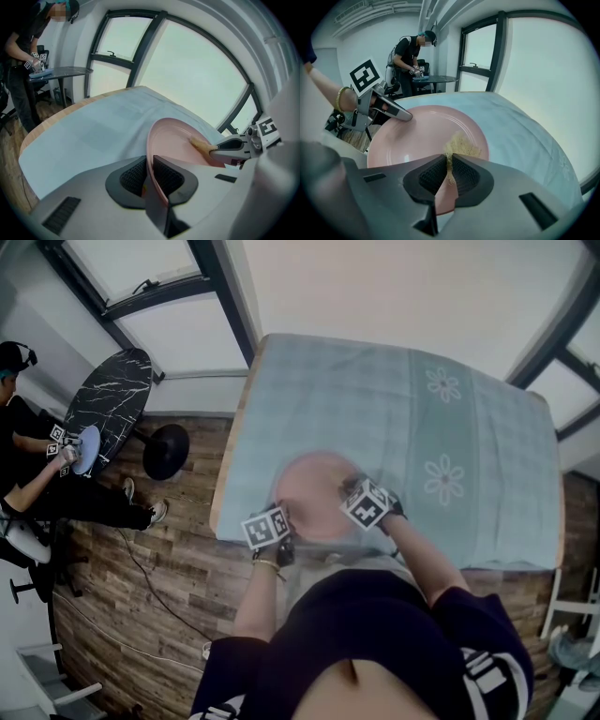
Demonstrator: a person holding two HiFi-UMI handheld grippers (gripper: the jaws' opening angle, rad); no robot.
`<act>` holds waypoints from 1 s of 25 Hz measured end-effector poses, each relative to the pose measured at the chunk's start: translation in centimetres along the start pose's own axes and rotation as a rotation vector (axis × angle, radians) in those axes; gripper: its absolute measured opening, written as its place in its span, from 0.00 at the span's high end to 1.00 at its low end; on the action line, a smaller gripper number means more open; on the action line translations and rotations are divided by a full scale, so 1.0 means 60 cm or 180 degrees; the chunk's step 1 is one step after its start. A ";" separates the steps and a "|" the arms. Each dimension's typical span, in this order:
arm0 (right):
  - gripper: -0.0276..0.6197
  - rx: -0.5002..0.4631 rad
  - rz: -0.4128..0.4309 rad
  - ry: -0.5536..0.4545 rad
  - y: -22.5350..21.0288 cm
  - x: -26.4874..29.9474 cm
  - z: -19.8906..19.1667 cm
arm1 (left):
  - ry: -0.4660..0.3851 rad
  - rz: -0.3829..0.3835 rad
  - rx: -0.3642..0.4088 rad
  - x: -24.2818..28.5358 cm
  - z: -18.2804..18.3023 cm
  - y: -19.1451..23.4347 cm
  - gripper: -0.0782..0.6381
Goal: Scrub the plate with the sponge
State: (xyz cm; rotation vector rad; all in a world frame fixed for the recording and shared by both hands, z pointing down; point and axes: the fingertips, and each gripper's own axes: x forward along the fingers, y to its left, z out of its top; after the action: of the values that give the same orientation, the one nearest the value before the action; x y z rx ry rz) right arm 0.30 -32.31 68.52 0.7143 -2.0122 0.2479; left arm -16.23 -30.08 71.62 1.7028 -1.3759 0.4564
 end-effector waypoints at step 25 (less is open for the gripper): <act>0.90 -0.0128 0.0976 0.0154 0.167 -0.027 -0.046 | -0.0028 0.0026 0.0033 0.000 0.000 0.000 0.82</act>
State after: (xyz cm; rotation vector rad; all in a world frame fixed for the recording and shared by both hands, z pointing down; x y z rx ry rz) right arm -2.91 -22.35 69.73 0.3684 -2.0697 0.3984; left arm -16.22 -30.09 71.59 1.7102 -1.3896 0.4619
